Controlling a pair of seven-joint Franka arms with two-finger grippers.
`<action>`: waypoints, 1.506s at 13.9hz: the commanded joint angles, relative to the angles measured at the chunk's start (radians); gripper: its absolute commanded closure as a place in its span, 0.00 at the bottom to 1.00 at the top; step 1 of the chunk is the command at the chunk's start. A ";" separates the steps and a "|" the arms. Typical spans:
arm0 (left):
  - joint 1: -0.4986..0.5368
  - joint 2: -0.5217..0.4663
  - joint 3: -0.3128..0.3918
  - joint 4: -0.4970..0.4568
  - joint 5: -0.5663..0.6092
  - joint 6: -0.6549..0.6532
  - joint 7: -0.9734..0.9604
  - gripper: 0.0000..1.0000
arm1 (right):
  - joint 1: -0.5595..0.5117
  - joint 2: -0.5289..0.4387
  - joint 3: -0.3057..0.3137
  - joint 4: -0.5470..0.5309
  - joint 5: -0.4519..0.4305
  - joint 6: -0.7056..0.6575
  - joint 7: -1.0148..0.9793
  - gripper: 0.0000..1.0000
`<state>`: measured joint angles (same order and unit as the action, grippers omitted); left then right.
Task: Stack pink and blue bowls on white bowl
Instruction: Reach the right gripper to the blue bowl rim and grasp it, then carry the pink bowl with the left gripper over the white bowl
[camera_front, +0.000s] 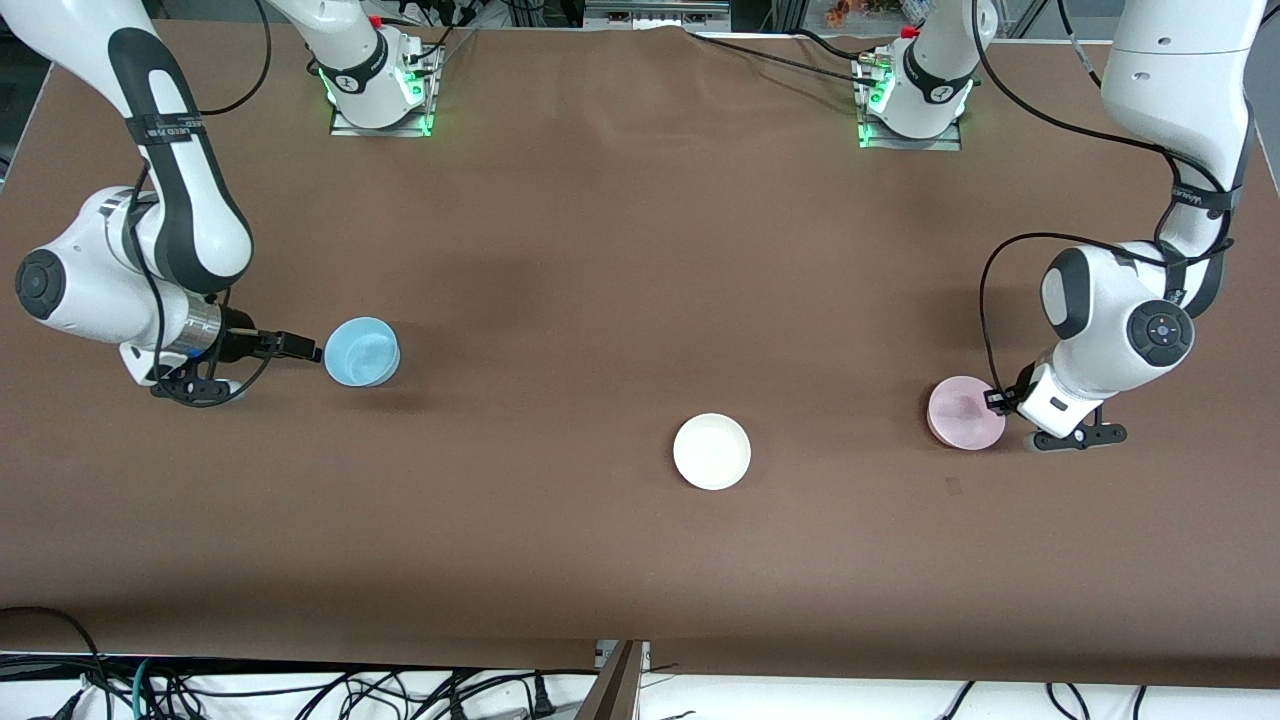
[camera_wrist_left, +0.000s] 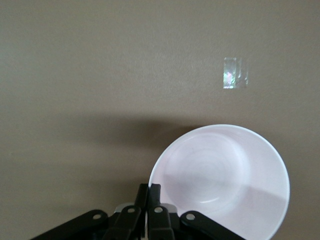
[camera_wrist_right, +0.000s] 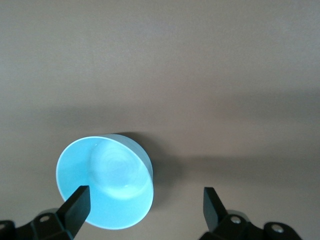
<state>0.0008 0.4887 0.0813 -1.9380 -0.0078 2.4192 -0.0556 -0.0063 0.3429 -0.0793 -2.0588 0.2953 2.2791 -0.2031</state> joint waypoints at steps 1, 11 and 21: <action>-0.015 -0.079 -0.005 0.031 -0.055 -0.118 -0.048 1.00 | -0.011 -0.032 0.009 -0.069 0.059 0.063 -0.035 0.00; -0.050 -0.157 -0.279 0.039 -0.069 -0.140 -0.741 1.00 | -0.009 0.028 0.009 -0.144 0.334 0.181 -0.346 0.00; -0.170 -0.019 -0.388 0.186 0.118 -0.106 -1.315 1.00 | -0.011 0.051 0.007 -0.142 0.341 0.178 -0.388 0.65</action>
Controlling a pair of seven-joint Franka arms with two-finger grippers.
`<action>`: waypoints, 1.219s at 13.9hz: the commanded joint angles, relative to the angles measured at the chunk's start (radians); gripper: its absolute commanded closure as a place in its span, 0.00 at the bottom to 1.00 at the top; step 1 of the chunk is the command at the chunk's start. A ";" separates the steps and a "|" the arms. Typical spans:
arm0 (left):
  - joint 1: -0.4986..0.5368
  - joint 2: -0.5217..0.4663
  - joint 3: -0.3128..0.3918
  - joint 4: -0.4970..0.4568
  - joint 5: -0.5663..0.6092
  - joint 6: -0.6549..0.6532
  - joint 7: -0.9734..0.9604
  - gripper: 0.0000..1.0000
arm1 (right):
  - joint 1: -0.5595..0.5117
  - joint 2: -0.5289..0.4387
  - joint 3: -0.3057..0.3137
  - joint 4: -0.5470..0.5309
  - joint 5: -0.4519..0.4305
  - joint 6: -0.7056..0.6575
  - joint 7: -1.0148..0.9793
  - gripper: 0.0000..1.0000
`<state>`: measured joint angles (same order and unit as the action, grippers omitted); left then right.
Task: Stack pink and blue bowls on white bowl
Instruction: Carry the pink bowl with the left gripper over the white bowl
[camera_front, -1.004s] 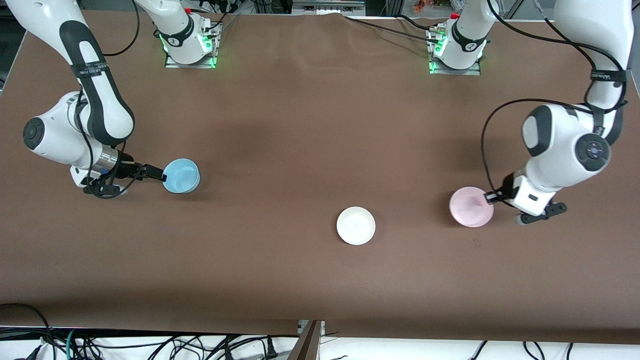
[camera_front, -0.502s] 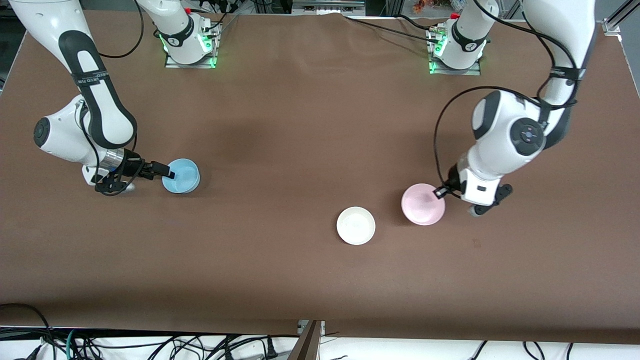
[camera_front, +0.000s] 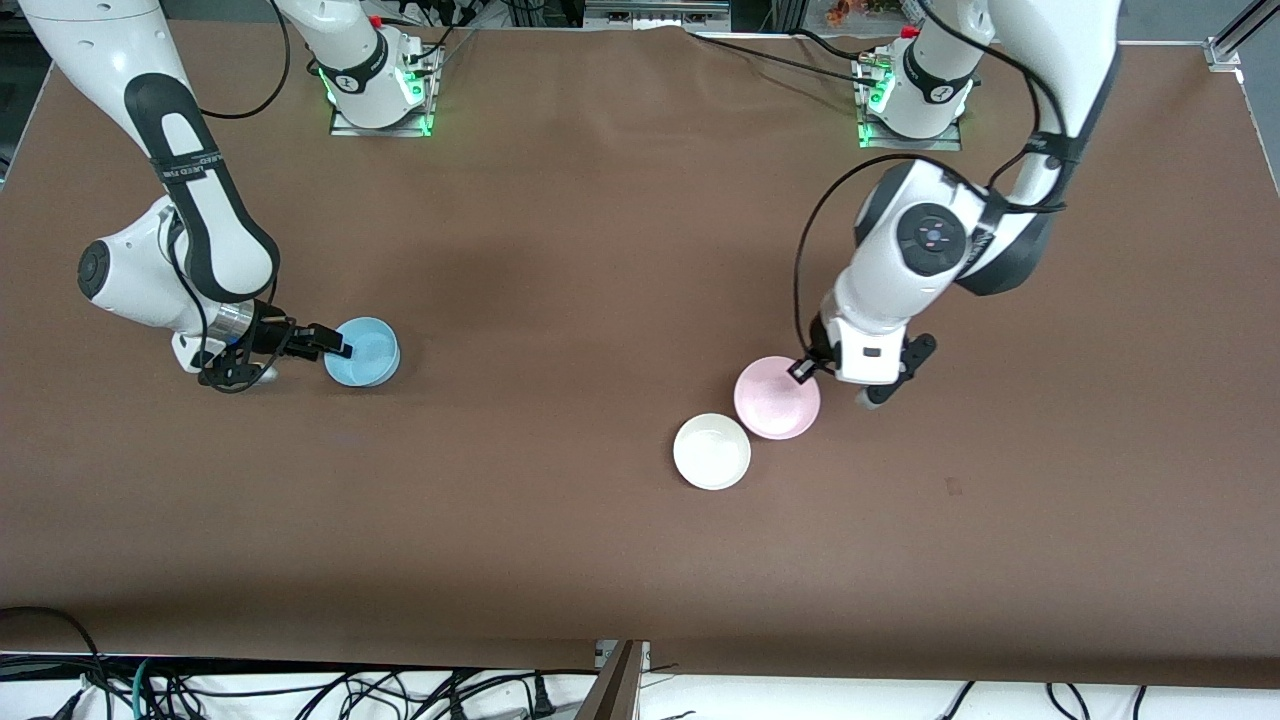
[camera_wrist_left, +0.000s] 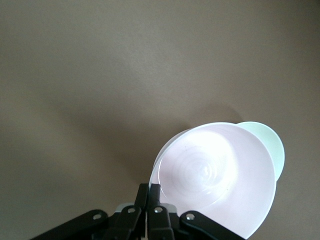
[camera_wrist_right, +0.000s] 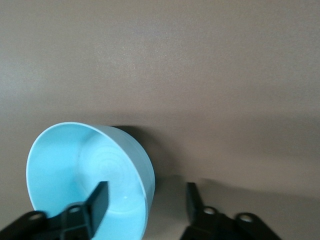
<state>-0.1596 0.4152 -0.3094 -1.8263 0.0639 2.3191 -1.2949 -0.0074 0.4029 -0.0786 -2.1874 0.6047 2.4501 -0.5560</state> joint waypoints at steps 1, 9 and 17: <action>-0.018 0.059 0.004 0.090 0.047 -0.006 -0.096 1.00 | -0.008 -0.009 0.007 -0.014 0.032 0.007 -0.035 0.72; -0.060 0.177 0.021 0.243 0.048 -0.004 -0.250 1.00 | -0.008 0.008 0.010 0.009 0.032 0.003 -0.041 1.00; -0.109 0.266 0.021 0.314 0.211 0.002 -0.469 1.00 | -0.008 -0.003 0.007 0.216 0.017 -0.281 -0.039 1.00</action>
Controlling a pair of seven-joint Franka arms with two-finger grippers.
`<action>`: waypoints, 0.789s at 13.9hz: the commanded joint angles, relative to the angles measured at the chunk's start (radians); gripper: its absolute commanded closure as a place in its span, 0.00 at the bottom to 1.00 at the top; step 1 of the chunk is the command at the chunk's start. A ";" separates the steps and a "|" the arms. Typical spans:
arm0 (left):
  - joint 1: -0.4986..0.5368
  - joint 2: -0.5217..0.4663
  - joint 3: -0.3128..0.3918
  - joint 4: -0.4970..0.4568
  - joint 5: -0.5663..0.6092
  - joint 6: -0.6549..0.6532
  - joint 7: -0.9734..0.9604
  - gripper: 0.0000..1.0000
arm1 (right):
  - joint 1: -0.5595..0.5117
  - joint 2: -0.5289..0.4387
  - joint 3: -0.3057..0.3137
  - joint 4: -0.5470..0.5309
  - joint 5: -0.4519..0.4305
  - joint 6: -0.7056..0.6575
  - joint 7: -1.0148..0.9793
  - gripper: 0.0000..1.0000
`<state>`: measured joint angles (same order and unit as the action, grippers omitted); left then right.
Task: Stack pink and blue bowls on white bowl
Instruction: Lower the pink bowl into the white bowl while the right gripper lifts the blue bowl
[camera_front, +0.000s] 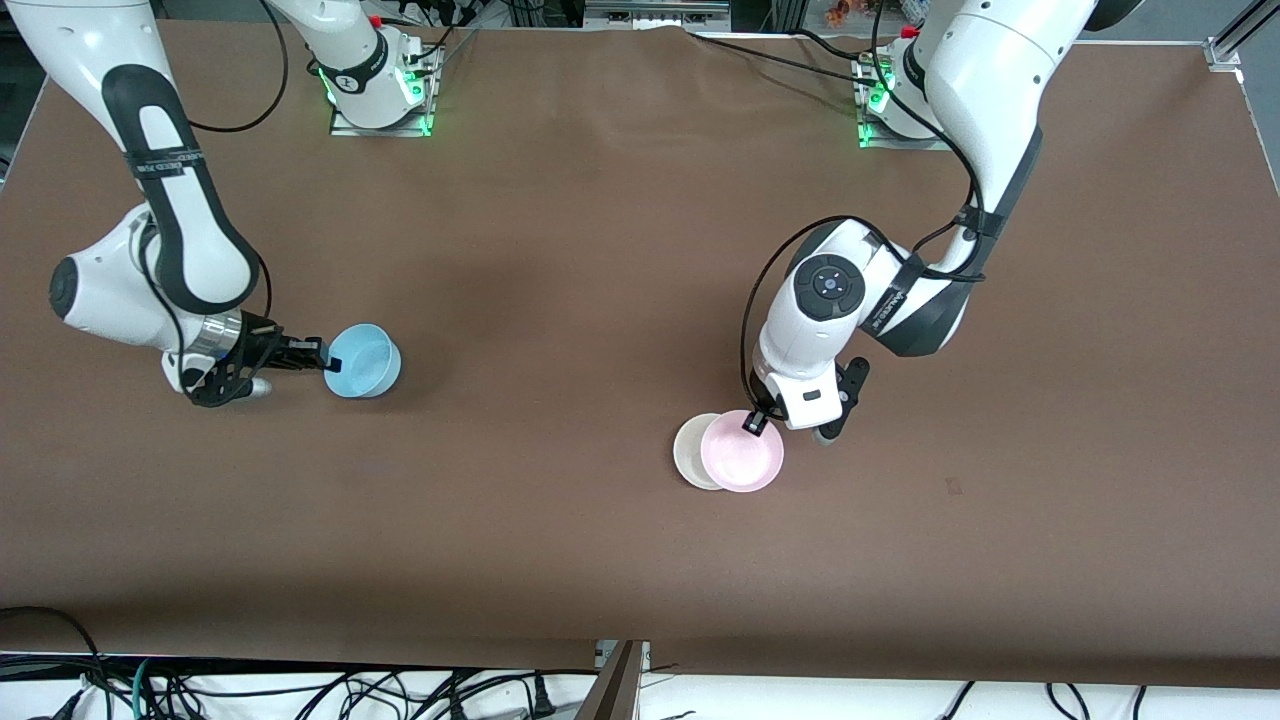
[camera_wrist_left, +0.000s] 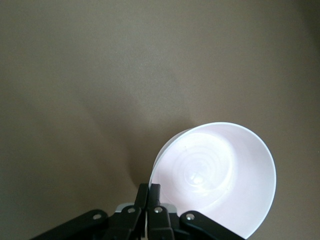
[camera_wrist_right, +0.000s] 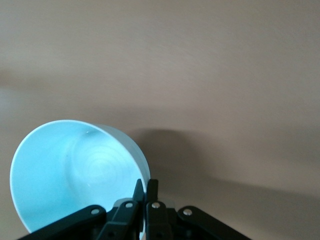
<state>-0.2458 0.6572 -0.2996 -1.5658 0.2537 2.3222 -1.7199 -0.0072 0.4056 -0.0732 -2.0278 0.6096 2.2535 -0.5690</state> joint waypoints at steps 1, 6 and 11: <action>-0.032 0.034 0.011 0.061 0.021 0.008 -0.076 1.00 | -0.010 -0.004 0.001 0.084 0.010 -0.119 -0.026 1.00; -0.047 0.051 0.010 0.062 0.019 0.032 -0.115 1.00 | 0.012 -0.007 0.012 0.146 0.009 -0.193 -0.005 1.00; -0.049 0.058 0.010 0.061 0.022 0.072 -0.136 1.00 | 0.111 -0.007 0.012 0.188 0.010 -0.192 0.153 1.00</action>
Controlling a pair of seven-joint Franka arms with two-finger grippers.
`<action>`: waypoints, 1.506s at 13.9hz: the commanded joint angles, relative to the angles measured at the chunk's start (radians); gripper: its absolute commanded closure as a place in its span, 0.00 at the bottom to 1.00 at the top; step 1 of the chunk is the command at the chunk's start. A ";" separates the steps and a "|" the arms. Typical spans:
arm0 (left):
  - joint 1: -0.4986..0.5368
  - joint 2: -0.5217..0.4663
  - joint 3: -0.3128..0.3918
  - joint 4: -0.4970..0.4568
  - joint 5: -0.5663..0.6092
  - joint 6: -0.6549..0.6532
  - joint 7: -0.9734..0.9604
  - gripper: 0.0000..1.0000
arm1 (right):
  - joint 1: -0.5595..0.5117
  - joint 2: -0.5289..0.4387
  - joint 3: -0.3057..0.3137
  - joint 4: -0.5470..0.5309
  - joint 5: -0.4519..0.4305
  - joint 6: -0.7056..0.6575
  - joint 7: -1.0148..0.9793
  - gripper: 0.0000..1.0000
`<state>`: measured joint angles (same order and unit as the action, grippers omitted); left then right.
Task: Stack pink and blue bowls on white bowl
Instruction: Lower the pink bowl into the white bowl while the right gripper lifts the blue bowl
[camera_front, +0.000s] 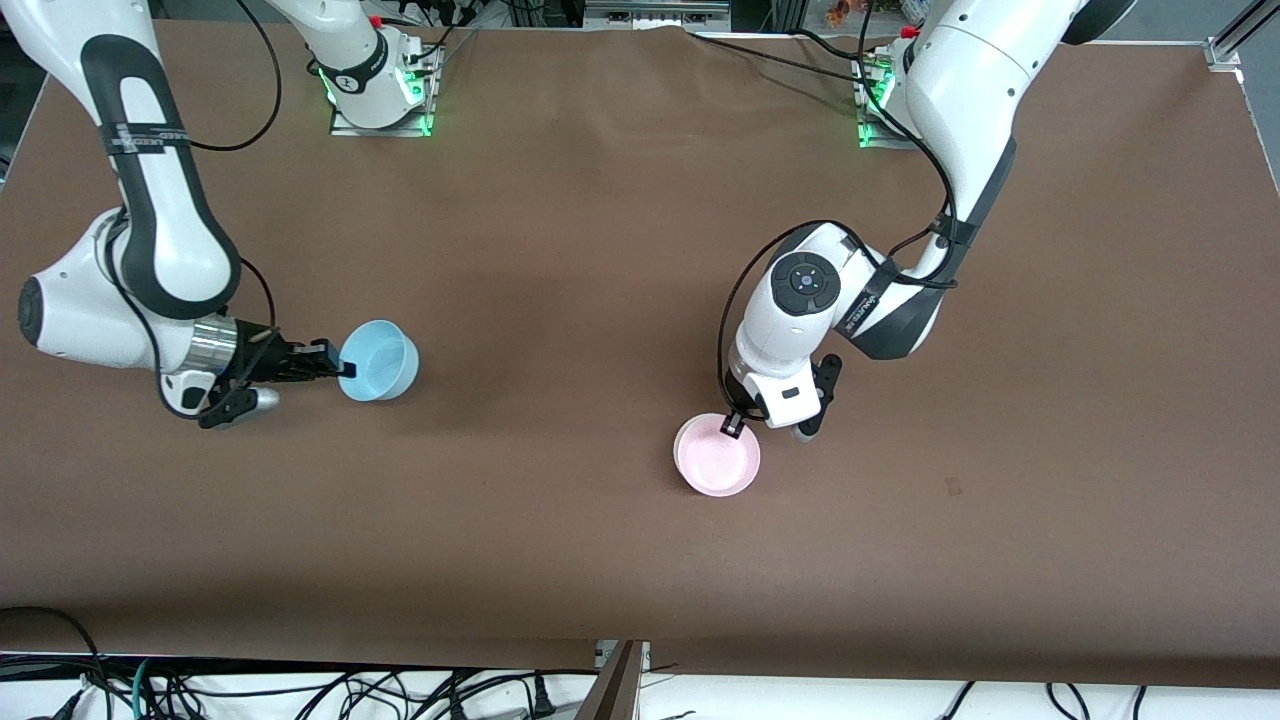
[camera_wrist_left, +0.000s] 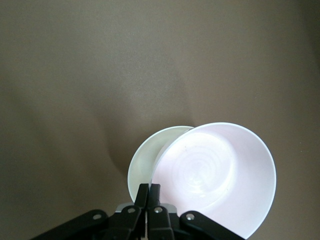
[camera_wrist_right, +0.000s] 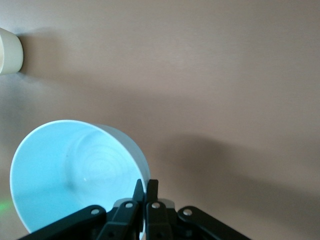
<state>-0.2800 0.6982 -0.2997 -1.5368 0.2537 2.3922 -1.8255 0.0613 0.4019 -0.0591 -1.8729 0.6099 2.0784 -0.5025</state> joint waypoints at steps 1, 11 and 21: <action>-0.015 0.024 0.010 0.032 0.024 0.002 -0.031 1.00 | 0.072 -0.003 -0.004 0.044 0.010 -0.017 0.135 1.00; -0.011 0.049 0.011 0.024 0.025 0.038 -0.031 1.00 | 0.218 0.032 -0.004 0.090 0.024 0.069 0.374 1.00; -0.010 0.037 0.004 0.011 0.019 0.024 -0.037 1.00 | 0.236 0.037 -0.004 0.092 0.027 0.083 0.392 1.00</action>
<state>-0.2803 0.7332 -0.2978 -1.5355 0.2539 2.4292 -1.8372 0.2886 0.4286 -0.0558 -1.8036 0.6151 2.1620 -0.1194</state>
